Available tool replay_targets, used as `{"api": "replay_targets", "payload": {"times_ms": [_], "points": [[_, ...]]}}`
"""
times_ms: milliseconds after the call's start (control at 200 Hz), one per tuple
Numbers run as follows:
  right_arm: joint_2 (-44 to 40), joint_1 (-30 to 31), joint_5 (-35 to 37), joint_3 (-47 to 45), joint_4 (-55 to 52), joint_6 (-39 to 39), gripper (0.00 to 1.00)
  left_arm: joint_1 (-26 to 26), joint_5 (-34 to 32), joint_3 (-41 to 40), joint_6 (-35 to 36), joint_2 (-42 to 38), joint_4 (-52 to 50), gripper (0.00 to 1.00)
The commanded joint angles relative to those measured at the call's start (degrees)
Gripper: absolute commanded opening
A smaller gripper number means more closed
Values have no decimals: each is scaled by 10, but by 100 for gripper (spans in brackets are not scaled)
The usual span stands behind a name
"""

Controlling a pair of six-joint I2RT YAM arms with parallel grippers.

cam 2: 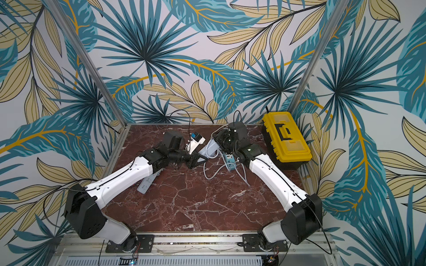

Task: Wrap the cord around the power strip
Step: Adjust the power strip.

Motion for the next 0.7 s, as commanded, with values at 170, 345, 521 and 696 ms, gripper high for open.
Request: {"api": "replay_targets", "payload": {"times_ms": [170,345,521,696], "points": [[-49,-3,3,16,-22,-176,81,33,-41,33,-58,-9,-10,0],[-134,-7,52,-129,14,-399,90,46,-2,67,-96,-19,-10,0],[-144,-6,27,-255,102,-534,90,41,17,84,-94,-34,-10,0],[-59,-2,2,-234,187,-564,89,39,31,98,-97,-42,-10,0]]}}
